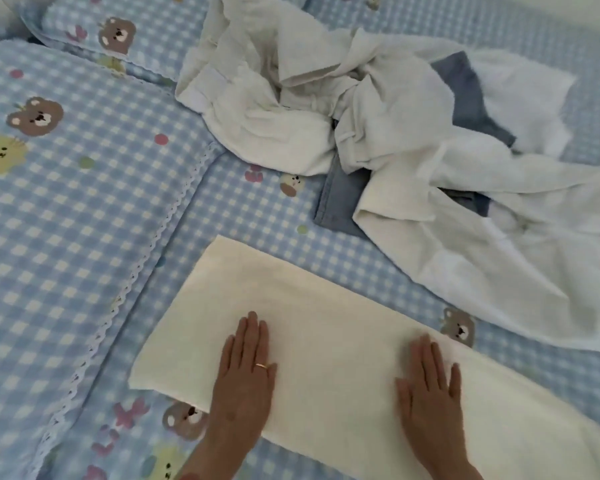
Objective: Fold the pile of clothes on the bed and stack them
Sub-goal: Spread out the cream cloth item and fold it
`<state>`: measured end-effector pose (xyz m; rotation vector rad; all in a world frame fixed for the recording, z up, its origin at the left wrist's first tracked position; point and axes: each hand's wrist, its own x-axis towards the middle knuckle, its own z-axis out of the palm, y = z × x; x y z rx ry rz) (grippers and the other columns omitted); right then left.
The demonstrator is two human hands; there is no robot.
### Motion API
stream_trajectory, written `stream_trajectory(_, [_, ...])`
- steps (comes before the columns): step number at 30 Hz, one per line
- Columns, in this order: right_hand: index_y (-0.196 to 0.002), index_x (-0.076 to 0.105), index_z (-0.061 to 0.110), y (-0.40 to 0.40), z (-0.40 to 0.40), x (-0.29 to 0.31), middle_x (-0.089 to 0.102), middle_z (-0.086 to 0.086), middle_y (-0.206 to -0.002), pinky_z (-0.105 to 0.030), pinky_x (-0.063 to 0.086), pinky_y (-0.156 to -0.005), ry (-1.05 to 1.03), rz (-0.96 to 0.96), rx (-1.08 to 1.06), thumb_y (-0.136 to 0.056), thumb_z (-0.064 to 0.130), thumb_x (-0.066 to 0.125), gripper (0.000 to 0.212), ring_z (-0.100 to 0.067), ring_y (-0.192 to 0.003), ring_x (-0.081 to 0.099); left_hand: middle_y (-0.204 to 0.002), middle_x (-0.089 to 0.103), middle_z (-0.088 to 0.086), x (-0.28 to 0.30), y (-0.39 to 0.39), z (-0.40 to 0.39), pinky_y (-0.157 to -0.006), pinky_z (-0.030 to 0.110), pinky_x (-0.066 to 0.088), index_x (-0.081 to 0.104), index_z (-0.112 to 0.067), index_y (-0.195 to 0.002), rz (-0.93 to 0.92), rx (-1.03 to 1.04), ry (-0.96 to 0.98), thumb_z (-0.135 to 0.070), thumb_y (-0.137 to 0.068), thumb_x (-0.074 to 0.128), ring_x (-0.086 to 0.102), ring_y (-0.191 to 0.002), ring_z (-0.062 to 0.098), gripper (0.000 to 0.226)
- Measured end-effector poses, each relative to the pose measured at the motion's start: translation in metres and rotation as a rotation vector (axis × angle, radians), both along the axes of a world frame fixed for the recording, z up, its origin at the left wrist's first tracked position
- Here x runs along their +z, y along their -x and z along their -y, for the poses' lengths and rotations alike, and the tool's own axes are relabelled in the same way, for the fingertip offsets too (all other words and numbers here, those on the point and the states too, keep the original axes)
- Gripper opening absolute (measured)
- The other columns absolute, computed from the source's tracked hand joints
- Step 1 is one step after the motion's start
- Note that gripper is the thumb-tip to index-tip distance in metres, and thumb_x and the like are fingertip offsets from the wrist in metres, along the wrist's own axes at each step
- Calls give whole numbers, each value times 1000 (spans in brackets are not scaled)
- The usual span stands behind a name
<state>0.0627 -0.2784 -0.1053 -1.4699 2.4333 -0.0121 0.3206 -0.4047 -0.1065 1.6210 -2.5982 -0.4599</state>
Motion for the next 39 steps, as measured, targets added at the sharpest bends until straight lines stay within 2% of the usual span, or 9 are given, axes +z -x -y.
stream_trajectory(4, [-144, 35, 13, 39, -72, -7, 31, -6, -152, -42, 8, -114, -82, 7, 2, -97, 50, 8, 65, -7, -146, -2, -155, 19, 10, -6, 82, -60, -112, 35, 13, 30, -7, -139, -9, -319, -64, -38, -99, 12, 4, -146, 20, 54])
stream_trajectory(7, [-142, 39, 15, 106, -138, -5, 24, -2, -155, -44, 9, -114, -128, -74, -111, -97, 52, 6, 67, -6, -145, -4, -152, 28, 13, -11, 99, -67, -111, 37, 15, 33, -4, -135, 52, -325, -111, -36, -99, 2, 28, -141, 25, 57])
stream_trajectory(10, [-138, 43, 10, 152, -191, 10, 30, -8, -151, -55, 23, -107, -137, -102, -245, -98, 48, 4, 68, -11, -146, 4, -144, 37, 20, -6, 123, -83, -111, 34, 12, 34, 0, -131, 32, -320, -131, -31, -100, 2, 1, -146, 20, 54])
stream_trajectory(14, [-146, 30, 8, 178, -250, 20, 30, -18, -151, -56, 23, -107, -13, -46, -813, -96, 50, 28, 65, -32, -139, 29, -159, 1, 6, 6, 185, -146, -110, 31, 11, 36, -6, -133, -65, -583, -142, -28, -83, 36, -7, -146, 17, 55])
stream_trajectory(20, [-149, 22, 22, 180, -270, 26, 49, -4, -141, -40, 38, -97, 203, 427, -1151, -89, 31, 61, 71, -28, -124, 50, -132, 56, 13, 16, 252, -216, -107, 35, 13, 64, -12, -120, 163, -748, -364, -39, -54, 79, 38, -134, 24, 73])
stream_trajectory(23, [-145, 31, 30, 184, -260, 45, 53, -4, -137, -37, 38, -94, 279, 545, -1262, -85, 31, 67, 70, -28, -121, 51, -134, 53, 15, 38, 276, -233, -111, 22, 2, 62, -5, -122, 117, -618, -439, -33, -57, 86, 56, -121, 24, 75])
stream_trajectory(26, [-137, 41, 36, 176, -240, 78, 60, 3, -126, -35, 45, -90, 398, 620, -1243, -81, 32, 70, 63, -19, -112, 58, -153, 7, -9, 66, 293, -244, -106, 3, -13, 15, -15, -148, -201, -409, -582, -34, -98, 43, 12, -143, 2, 61])
stream_trajectory(31, [-107, 57, 49, 113, -189, 129, 71, 23, -94, -13, 51, -62, 561, 936, -1046, -81, 29, 70, 35, 4, -81, 67, -122, 47, -44, 139, 310, -243, -92, -4, 29, 27, -51, -134, -575, 2, -835, -45, -85, 59, 42, -115, -23, 58])
stream_trajectory(39, [-119, 50, 40, 39, -139, 129, 63, 26, -116, -18, 53, -73, 439, 1156, -730, -85, 3, 62, 51, 1, -96, 64, -84, 67, -1, 142, 260, -179, -46, 9, 43, 58, -21, -90, -461, 474, -726, -15, -88, 58, 67, -62, 6, 6])
